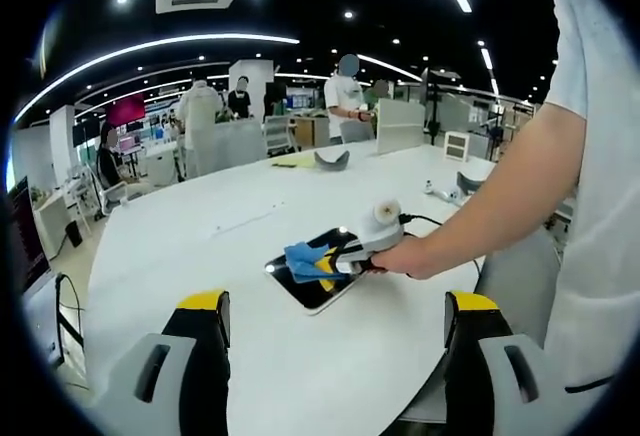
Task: Wipe the mirror surface with the cleaning cloth until all visible marks leave the cleaned area.
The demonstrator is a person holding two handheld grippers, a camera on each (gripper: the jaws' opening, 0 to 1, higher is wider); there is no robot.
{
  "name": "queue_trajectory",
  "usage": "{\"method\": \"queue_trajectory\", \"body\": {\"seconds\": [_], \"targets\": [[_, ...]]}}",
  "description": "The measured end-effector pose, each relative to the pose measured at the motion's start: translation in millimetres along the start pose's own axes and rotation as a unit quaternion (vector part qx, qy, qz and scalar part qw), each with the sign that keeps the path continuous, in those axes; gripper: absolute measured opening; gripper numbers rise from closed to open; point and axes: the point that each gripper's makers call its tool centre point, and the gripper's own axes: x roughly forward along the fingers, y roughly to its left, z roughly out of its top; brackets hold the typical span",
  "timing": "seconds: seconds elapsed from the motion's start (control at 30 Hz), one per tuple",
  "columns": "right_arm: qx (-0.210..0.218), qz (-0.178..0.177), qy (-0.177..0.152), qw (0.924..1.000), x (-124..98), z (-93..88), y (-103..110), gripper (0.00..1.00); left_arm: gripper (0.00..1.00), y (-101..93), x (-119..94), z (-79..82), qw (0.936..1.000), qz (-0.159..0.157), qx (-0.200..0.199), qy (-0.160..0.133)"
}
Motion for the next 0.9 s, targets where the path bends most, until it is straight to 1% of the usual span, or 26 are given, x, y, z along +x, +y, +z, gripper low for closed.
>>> {"method": "queue_trajectory", "body": {"seconds": [0.57, 0.7, 0.9], "targets": [[-0.016, 0.039, 0.005, 0.9991, 8, 1.7, 28, 0.01, 0.89, -0.8, 0, -2.3, 1.0, 0.005, -0.001, 0.002], [-0.018, 0.045, 0.006, 0.9988, 8, 1.1, 34, 0.01, 0.89, -2.4, -1, 0.1, 1.0, 0.005, -0.002, -0.002], [-0.022, 0.057, 0.006, 0.9981, 9, 0.7, 40, 0.01, 0.89, -4.6, 1, -2.1, 1.0, 0.002, -0.004, -0.001]]}}
